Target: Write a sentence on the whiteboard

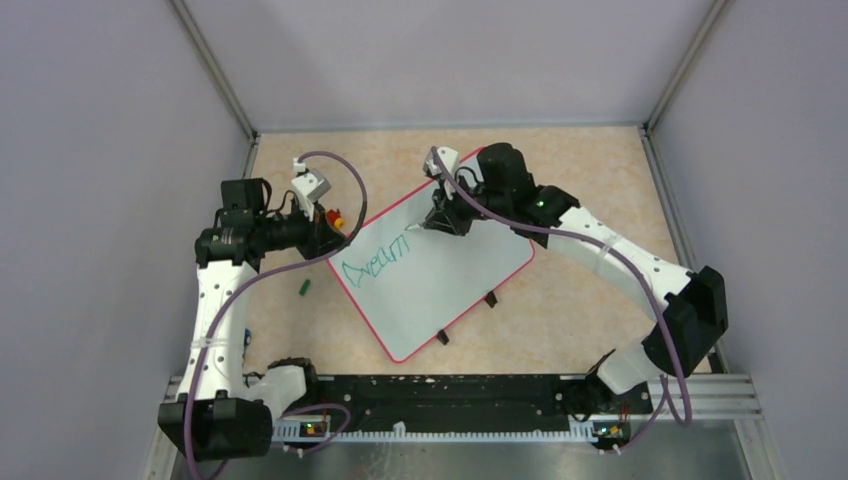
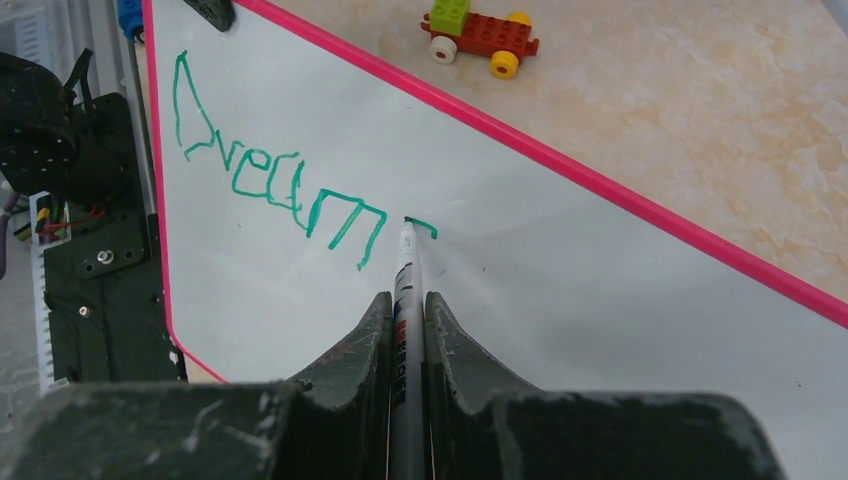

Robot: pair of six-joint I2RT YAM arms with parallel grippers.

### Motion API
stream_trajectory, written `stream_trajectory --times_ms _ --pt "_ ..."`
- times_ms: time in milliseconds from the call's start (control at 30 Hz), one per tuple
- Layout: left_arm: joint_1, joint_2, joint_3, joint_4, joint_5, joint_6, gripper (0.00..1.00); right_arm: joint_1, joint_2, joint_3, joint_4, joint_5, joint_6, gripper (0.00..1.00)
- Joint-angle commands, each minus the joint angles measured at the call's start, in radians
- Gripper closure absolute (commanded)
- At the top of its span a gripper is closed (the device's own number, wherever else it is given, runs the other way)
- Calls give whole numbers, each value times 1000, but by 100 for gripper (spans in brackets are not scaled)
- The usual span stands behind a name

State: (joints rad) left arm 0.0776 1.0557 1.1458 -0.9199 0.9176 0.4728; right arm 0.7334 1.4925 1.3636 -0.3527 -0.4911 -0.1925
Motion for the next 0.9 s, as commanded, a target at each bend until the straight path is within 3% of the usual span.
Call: stream_trajectory --times_ms 0,867 --pt "-16 -16 -14 16 3 21 100 18 5 6 23 14 -29 100" --pt "-16 -7 -15 21 4 15 100 -31 -68 -86 -5 66 -74 100"
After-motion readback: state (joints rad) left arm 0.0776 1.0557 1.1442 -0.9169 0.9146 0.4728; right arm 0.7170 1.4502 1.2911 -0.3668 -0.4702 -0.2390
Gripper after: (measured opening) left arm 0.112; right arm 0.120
